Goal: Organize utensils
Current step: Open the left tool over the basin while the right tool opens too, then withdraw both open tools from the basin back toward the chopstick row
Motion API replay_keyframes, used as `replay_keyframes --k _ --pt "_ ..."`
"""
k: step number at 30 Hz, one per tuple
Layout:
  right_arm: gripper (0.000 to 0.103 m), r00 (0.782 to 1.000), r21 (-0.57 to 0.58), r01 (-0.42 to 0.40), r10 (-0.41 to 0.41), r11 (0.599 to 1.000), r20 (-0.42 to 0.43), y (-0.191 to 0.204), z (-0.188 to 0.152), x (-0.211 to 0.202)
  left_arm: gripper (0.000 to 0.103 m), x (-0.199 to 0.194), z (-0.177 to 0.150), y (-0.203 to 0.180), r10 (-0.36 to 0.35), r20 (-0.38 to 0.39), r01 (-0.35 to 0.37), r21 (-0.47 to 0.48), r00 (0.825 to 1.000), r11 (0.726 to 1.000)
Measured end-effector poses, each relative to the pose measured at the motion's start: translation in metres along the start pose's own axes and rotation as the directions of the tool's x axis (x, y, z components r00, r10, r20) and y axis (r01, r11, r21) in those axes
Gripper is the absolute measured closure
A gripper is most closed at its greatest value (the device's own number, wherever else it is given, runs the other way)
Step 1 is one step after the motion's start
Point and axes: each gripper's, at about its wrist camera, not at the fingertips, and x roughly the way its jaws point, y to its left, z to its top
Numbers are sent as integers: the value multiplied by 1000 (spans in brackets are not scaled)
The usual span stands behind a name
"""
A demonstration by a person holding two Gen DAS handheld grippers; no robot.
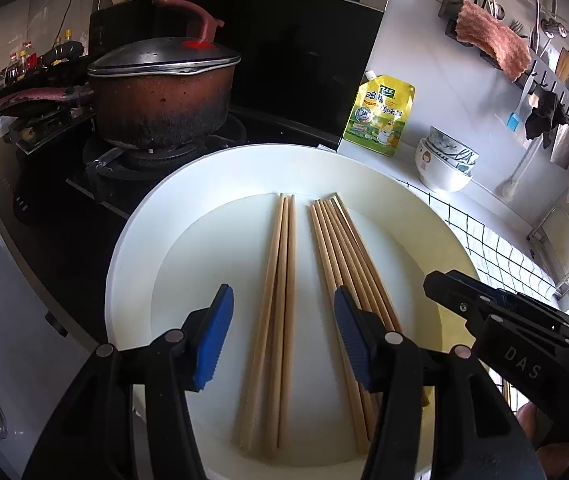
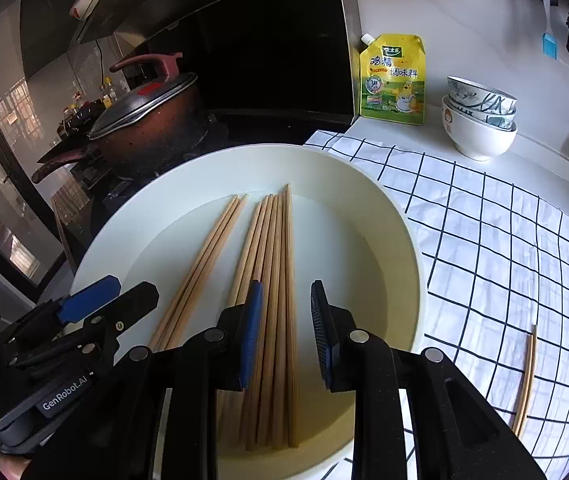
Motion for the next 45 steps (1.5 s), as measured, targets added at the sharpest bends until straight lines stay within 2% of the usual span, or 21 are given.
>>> replay_keyframes --k 4,6,16,25,35,45 --pt "78 1000 3 -3 3 1000 16 -2 -2 -10 45 -7 -3 -2 -1 6 1 -3 1000 1000" --pt "74 1000 6 -3 3 1000 27 -4 -5 -18 37 -11 -4 -5 -1 14 1 -5 1000 1000" --pt "70 997 35 37 -39 999 61 -33 -28 -55 35 -27 -21 -32 -36 15 35 29 999 999" --pt "64 988 115 119 -129 986 86 -86 -60 -96 27 -42 -41 -76 -100 12 98 94 995 991" --pt "60 971 189 231 -239 954 21 -145 -111 -112 25 -53 -66 -120 -154 -6 153 149 988 977" --pt "58 955 161 297 -294 941 -45 -159 -146 -94 25 -56 -93 -144 -179 -37 183 184 983 966"
